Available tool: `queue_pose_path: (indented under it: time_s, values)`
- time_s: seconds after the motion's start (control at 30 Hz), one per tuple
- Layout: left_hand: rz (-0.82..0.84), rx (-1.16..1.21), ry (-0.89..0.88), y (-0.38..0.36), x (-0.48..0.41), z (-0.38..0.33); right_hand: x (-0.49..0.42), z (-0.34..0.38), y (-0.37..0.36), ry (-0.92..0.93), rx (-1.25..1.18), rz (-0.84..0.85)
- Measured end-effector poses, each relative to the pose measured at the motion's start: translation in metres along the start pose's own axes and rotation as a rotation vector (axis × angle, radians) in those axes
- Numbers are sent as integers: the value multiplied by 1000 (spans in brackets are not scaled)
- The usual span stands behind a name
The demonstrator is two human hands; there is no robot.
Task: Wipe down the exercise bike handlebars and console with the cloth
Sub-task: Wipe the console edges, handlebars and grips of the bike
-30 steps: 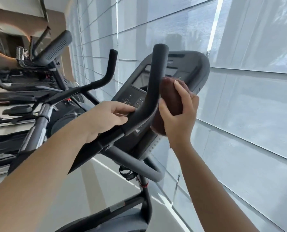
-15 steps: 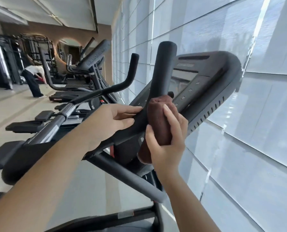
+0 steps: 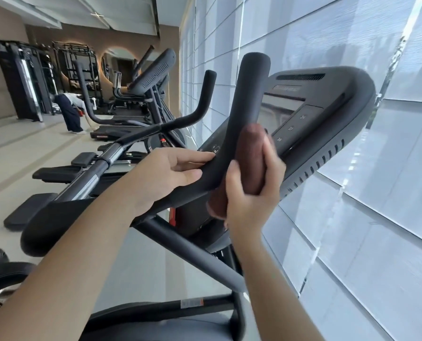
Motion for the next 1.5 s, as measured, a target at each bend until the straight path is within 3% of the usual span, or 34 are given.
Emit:
queue_pose_path:
  time_s: [0.17,0.27,0.43,0.6,0.9,1.2,1.5]
  values:
    - [1,-30,-11,-1,4,-2,40,-2,-1,-62,-7,-91]
    - [-16,-50,6,-1,4,-3,26,5,7,-70,-1,-43]
    - [-88,-64,68,-3,3,-5,-34,15,13,-50,-132,-107]
    - [-240,-80,128,-8,2,-8,-55,6,-5,-39,-141,166]
    - [-507,-217,188,-25,11,-29,-51,-17,13,6,-313,361]
    - [-718,-341,326,-37,16,-39,-135,-19,-20,-181,-562,422]
    - [-796,-269,453,-47,18,-47,-36,-44,15,-414,-740,340]
Point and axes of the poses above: each hand's wrist, its own x-axis away from the middle knuckle, its own y-axis out of the back of the hand, z = x × y, the point moved 4 cm from there along -x, towards the middle knuckle, and after that the axes turned 15 degrees about -x, right-handed, at the moved point
